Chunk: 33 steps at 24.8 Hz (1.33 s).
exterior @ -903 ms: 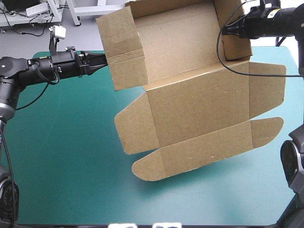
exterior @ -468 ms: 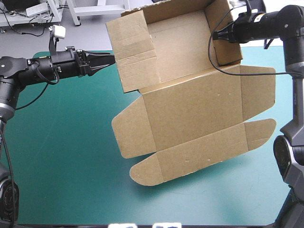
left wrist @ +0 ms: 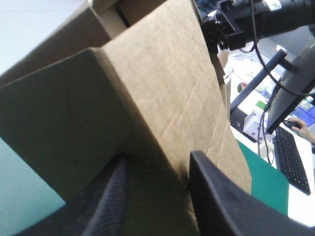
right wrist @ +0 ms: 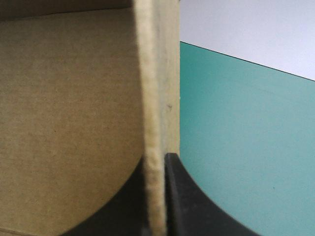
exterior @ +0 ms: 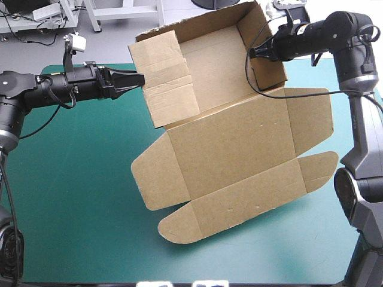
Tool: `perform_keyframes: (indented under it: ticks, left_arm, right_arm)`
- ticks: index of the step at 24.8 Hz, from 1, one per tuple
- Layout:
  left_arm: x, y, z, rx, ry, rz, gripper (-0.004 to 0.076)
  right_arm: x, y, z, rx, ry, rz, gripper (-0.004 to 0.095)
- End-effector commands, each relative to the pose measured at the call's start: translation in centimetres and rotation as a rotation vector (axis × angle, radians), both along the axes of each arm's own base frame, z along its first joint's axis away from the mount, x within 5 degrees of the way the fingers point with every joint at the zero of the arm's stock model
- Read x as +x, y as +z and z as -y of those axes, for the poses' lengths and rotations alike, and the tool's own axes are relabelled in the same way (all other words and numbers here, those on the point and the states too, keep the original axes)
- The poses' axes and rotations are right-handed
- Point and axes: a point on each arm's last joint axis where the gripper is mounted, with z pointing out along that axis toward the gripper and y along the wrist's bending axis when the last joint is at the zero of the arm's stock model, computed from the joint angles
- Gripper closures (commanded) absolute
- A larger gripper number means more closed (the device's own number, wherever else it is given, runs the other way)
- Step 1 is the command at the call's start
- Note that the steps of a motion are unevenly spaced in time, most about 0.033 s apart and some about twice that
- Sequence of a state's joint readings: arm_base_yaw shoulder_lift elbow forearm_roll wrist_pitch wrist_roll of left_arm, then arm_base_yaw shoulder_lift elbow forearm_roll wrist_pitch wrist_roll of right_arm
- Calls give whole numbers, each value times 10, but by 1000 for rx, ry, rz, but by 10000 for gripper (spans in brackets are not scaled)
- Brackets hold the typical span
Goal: Fold the box
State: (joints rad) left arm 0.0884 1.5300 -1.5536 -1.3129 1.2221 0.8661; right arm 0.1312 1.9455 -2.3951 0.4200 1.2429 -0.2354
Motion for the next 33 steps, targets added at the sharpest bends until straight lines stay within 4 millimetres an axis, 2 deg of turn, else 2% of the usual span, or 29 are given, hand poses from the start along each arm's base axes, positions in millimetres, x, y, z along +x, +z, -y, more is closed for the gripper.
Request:
perform_keyframes:
  ticks: [1, 9, 16, 18, 22, 23, 24, 25, 28, 30, 33]
  left_arm:
    - [-10, 22, 2, -18, 30, 79, 429]
    - [0, 19, -5, 23, 147, 95, 429]
    - [7, 10, 8, 145, 209, 100, 430]
    - [11, 6, 11, 165, 273, 67, 456]
    - [18, -2, 4, 222, 372, 1, 585]
    - [19, -5, 3, 238, 383, -11, 627]
    - [21, -10, 1, 268, 402, -46, 732]
    - [23, -16, -2, 289, 425, -93, 729]
    - [22, -17, 0, 340, 433, -106, 729]
    - [21, -13, 7, 372, 405, -96, 729]
    - [22, -14, 19, 513, 376, -118, 729]
  right_arm:
    - [-22, 35, -5, 131, 15, 94, 927]
    - [-19, 26, -17, 166, 22, 20, 927]
    - [-22, 19, -50, 175, 78, -14, 927]
    - [-24, 17, -59, 177, 98, -24, 927]
    - [-28, 17, -65, 198, 123, -51, 927]
    - [-28, 17, -65, 202, 118, -61, 927]
    - [-30, 16, -66, 208, 113, -83, 927]
    - [-30, 16, -66, 217, 105, -96, 927]
    - [-31, 15, -69, 224, 98, -109, 927]
    - [-30, 13, -69, 191, 63, -108, 927]
    - [-26, 0, -70, 155, 28, -152, 927]
